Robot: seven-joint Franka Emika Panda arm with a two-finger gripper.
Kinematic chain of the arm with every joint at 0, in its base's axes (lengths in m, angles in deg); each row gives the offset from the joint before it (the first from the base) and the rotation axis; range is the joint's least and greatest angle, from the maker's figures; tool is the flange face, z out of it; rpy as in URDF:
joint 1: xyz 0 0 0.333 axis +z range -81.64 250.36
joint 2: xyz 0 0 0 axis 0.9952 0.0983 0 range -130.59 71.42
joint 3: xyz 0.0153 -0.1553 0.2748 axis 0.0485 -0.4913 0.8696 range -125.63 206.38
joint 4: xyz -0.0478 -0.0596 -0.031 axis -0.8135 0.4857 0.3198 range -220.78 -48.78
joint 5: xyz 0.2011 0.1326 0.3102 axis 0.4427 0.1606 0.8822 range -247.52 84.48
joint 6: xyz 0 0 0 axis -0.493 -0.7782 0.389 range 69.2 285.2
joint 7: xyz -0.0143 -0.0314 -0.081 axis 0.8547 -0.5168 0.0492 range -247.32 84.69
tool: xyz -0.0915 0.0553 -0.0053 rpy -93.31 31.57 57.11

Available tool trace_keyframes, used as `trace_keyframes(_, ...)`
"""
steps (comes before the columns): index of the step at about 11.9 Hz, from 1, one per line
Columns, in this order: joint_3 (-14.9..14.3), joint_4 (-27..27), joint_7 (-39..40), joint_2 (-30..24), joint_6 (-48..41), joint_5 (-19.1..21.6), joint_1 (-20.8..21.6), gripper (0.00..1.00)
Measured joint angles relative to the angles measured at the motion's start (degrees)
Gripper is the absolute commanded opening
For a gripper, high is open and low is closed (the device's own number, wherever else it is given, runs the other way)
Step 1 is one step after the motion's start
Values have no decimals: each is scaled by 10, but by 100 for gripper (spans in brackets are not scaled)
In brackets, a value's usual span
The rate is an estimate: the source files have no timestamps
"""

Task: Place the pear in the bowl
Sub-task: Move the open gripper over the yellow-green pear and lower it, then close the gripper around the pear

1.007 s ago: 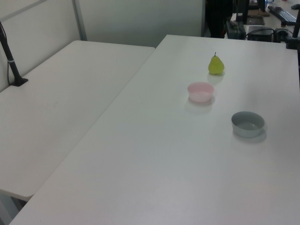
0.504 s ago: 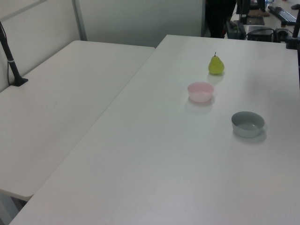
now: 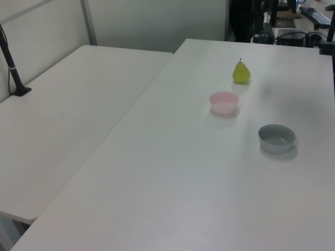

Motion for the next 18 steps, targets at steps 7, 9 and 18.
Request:
trace_keyframes(7,0,-32,-11,85,120,5,0,100)
trace_keyframes(9,1,-33,-22,106,148,15,1,100)
trace_keyframes(18,6,-32,-34,147,188,15,3,7)
